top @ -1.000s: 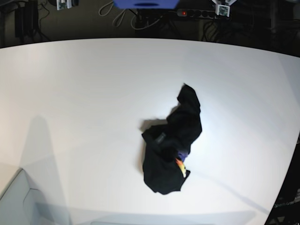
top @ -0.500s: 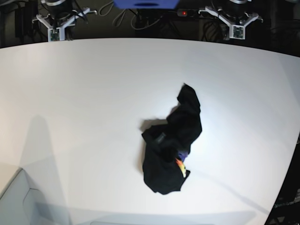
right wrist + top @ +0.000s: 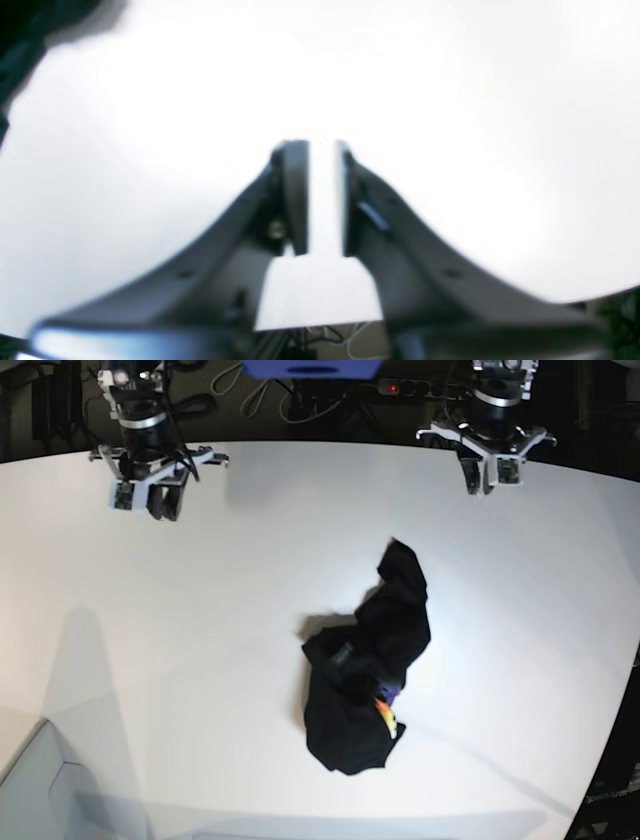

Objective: Layout the t-shirt on the table in an organized manner, then fold the t-shirt properly
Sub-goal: 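Move the left gripper down and grasp the black t-shirt's edge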

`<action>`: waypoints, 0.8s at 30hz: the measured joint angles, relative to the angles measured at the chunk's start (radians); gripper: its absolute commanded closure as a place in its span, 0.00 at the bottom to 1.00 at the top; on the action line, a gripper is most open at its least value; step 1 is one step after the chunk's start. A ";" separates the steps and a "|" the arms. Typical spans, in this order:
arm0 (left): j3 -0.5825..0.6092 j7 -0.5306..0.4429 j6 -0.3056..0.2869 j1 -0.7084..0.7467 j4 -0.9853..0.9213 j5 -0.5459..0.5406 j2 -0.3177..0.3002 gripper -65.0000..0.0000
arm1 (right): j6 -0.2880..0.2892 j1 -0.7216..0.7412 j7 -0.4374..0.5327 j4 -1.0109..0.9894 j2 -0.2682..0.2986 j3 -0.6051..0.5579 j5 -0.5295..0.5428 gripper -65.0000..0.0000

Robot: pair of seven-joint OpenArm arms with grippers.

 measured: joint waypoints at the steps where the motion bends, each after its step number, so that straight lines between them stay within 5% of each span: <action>1: 0.000 -0.001 0.000 -0.003 0.000 0.000 0.007 0.61 | 0.000 0.006 -0.025 0.000 0.005 -0.019 -0.004 0.66; 4: 0.000 0.003 0.000 -0.034 0.000 0.000 0.038 0.49 | 0.000 0.043 -0.099 -0.003 0.042 -0.082 0.001 0.55; 8: 0.006 0.003 0.000 -0.090 -0.003 0.001 0.053 0.44 | 0.000 0.069 -0.135 -0.003 0.081 -0.152 -0.003 0.48; 24: 0.093 0.003 0.003 -0.415 -0.350 -0.128 0.076 0.36 | 0.000 0.067 -0.146 -0.003 0.142 -0.213 -0.003 0.48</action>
